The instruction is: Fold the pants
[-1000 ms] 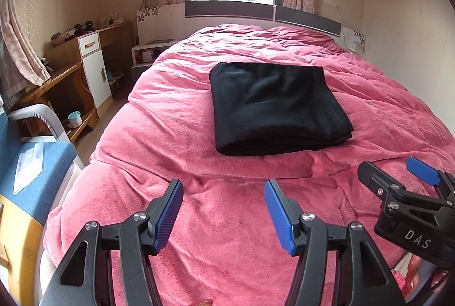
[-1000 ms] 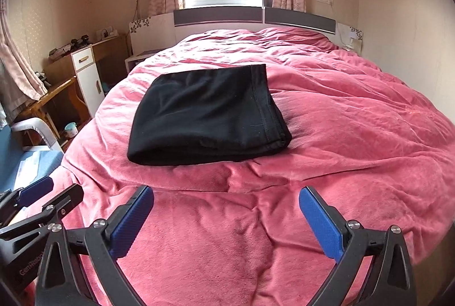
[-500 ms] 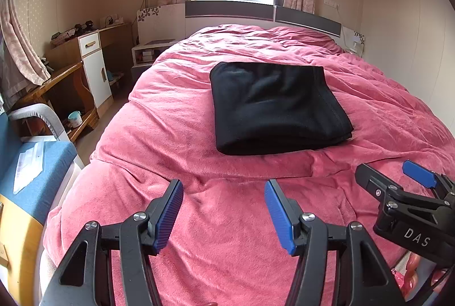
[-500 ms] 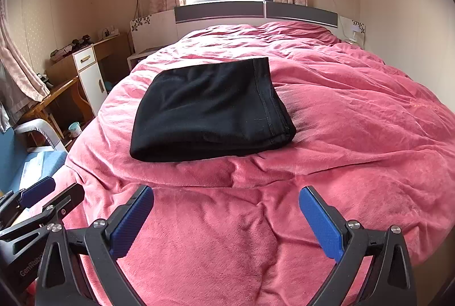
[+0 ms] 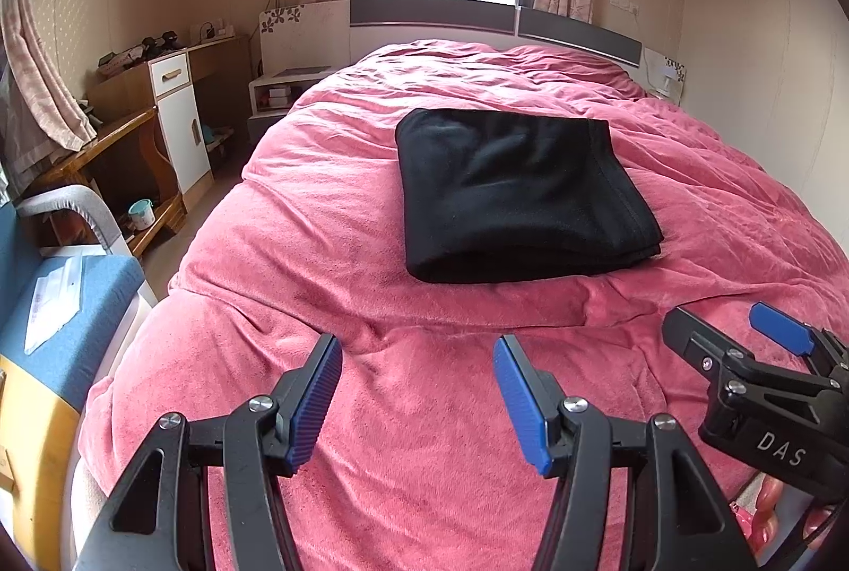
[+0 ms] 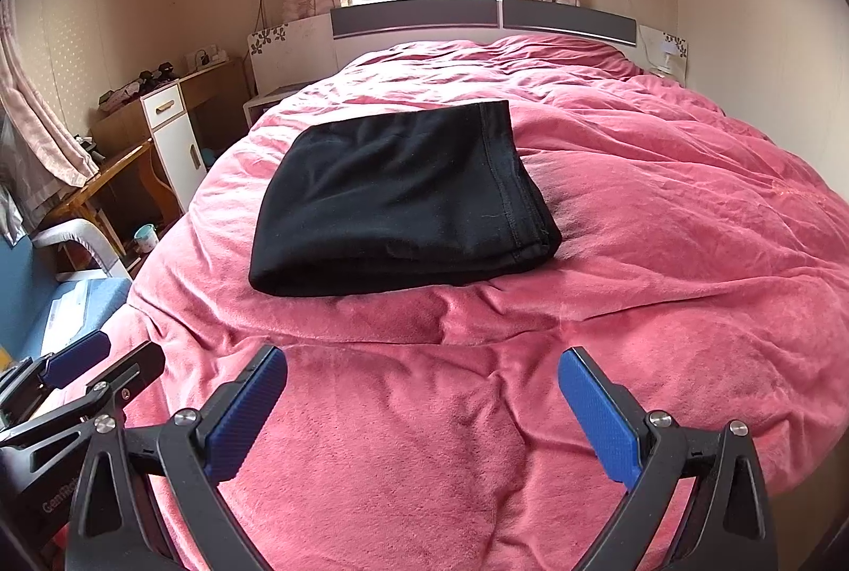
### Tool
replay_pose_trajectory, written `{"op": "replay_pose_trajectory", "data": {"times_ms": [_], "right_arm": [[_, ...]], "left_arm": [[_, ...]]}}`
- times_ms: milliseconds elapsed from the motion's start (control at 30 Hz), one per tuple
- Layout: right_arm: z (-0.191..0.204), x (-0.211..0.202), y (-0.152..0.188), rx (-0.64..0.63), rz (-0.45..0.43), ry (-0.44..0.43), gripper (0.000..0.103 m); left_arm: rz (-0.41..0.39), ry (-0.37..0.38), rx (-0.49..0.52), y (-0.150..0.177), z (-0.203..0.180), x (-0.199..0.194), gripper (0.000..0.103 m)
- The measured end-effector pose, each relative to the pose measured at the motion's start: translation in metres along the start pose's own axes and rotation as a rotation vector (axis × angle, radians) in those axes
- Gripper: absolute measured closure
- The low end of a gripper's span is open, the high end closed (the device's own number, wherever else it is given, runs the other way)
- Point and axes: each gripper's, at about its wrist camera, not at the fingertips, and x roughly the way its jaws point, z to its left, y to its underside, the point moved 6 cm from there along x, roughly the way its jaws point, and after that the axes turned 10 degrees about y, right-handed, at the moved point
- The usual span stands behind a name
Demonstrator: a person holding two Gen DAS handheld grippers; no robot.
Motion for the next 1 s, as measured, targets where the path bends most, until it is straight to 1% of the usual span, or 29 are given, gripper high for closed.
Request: {"op": "replay_pose_trajectory", "data": {"times_ms": [200,767,1000], "right_arm": [[0.0008,0.0014,0.0011,0.003,0.007,0.000,0.000],[-0.0020,0.0055,0.0024,0.009,0.023,-0.002,0.000],[-0.0027,0.0088,0.0047,0.013,0.036,-0.005,0.000]], "left_arm": [[0.014,0.005,0.012,0.0016,-0.0026,0.0017,0.042],[0.032,-0.019,0.004,0.0053,0.0011,0.0039,0.042],[0.043,-0.033,0.017,0.0079,-0.0005,0.0075,0.042]]}}
